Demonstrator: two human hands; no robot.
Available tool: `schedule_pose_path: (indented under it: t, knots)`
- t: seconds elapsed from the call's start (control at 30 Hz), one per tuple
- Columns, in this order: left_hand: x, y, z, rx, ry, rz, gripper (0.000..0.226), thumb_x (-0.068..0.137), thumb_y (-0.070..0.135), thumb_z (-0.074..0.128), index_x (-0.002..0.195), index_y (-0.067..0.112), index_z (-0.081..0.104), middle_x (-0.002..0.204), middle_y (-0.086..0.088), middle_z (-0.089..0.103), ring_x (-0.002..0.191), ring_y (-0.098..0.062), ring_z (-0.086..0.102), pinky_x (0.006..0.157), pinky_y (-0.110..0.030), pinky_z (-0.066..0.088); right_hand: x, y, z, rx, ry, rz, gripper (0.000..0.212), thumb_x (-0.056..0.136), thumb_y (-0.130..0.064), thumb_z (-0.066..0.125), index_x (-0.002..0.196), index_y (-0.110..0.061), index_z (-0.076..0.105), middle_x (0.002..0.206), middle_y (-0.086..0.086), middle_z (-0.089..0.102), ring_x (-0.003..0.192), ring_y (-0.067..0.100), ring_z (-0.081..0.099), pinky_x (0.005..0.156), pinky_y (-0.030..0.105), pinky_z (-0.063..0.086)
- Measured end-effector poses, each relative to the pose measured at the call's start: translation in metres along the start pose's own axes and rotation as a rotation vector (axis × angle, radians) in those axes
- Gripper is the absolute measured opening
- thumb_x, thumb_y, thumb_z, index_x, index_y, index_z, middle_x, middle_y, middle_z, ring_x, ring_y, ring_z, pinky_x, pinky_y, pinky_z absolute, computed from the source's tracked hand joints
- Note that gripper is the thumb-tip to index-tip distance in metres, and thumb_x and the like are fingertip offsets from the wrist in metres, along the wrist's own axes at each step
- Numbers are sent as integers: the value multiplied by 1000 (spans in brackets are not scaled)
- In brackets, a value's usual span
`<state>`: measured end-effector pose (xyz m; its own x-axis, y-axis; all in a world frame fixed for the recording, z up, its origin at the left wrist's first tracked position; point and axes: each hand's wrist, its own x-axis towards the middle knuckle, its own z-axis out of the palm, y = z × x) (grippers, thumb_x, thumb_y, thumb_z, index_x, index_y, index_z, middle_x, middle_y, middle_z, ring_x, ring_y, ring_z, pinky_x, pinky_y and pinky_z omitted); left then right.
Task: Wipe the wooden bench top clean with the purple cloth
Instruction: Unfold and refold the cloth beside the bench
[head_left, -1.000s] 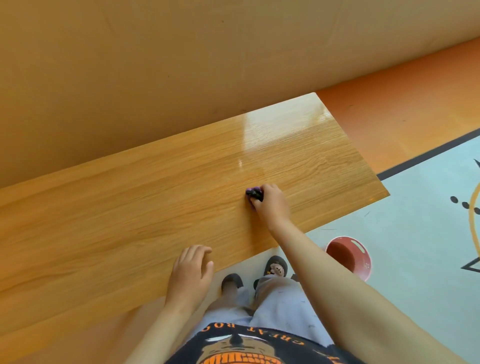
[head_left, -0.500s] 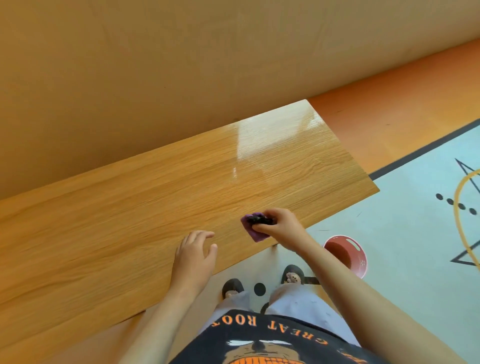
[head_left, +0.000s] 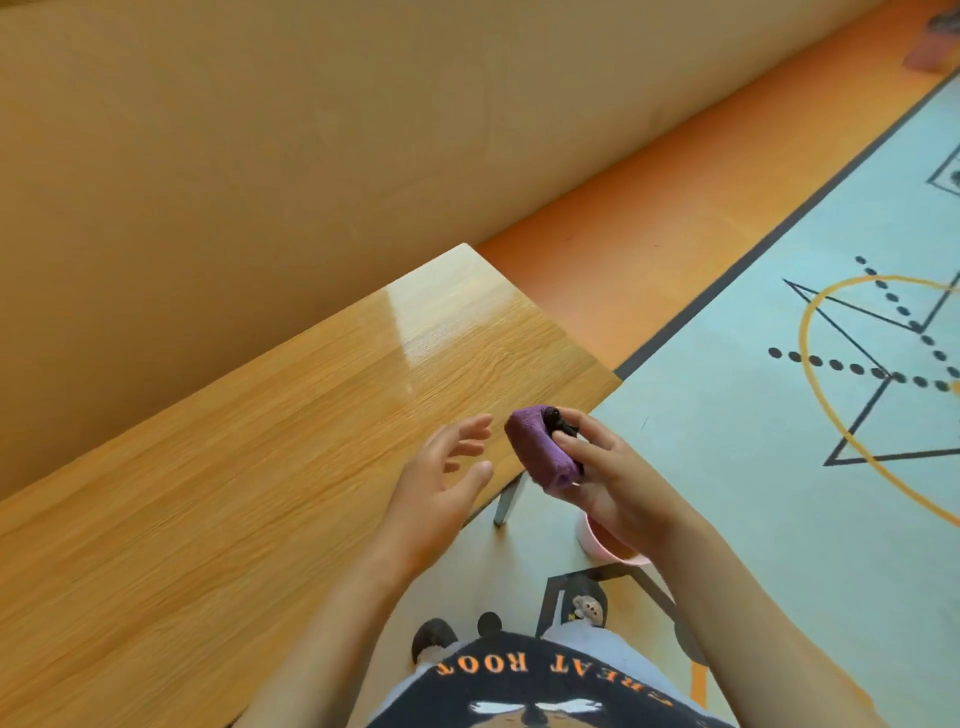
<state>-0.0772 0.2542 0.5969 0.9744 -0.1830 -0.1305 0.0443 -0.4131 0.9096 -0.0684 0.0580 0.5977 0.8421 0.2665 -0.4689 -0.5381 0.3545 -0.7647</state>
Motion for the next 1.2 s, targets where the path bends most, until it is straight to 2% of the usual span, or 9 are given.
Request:
schedule_pose_path:
  t: [0.2,0.27,0.43,0.6,0.67,0.77,0.93,1.07,1.2]
  knots:
    - [35,51,57,-213,-166,43,27,93,23,57,118,34,62,116,11,65,110,-6,61,92,-27,51,-19,-36,-50,126,-146,-3,27,92,-12,53,118,-15,61,102,10,68,88,19,65,72,29,54]
    - [46,63,78,-226,-145,43,21,93,18,59,111,29,64,109,11,68,106,-7,63,92,-32,52,-23,-50,-70,106,-144,-16,26,93,-13,53,117,-15,61,101,9,69,88,20,66,72,28,54]
    - [66,87,117,-245,-25,111,19,81,27,67,96,16,67,105,3,70,103,-17,65,96,-39,50,-24,-85,-114,-29,-119,-85,22,82,-22,64,103,-18,68,101,11,66,90,21,65,76,32,53]
    - [73,101,135,-104,14,153,6,81,20,66,86,17,66,109,12,69,110,-11,62,98,-41,47,-21,-105,-141,-237,-88,-195,15,86,-24,64,98,-16,69,96,10,68,92,19,62,83,33,50]
    - [72,102,133,-31,27,153,2,82,21,66,83,21,64,109,15,69,110,-8,61,98,-41,46,-19,-110,-144,-337,-93,-246,16,89,-21,60,100,-12,67,96,10,68,91,16,62,82,28,49]
    - [68,101,124,53,71,124,11,85,18,67,79,24,61,106,17,69,105,-6,61,97,-39,46,-15,-112,-142,-393,-109,-296,11,92,-13,57,94,-11,67,87,5,68,85,10,60,76,18,47]
    - [62,97,102,100,108,105,8,84,27,65,80,21,61,83,5,65,86,-14,60,82,-34,47,-6,-110,-124,-397,-137,-324,10,92,-7,56,89,-6,66,77,0,65,75,6,58,69,14,45]
    - [67,92,88,-53,75,63,28,77,39,59,80,11,57,78,-9,59,76,-29,56,70,-37,45,5,-113,-107,-401,-145,-323,10,92,-7,57,88,-7,66,77,-1,65,73,5,59,66,12,44]
    - [74,90,75,-200,-5,-2,27,75,27,60,81,1,53,71,-4,57,67,-14,55,60,-21,42,17,-119,-92,-452,-143,-315,8,89,-9,62,89,-7,69,83,7,66,78,10,60,69,18,48]
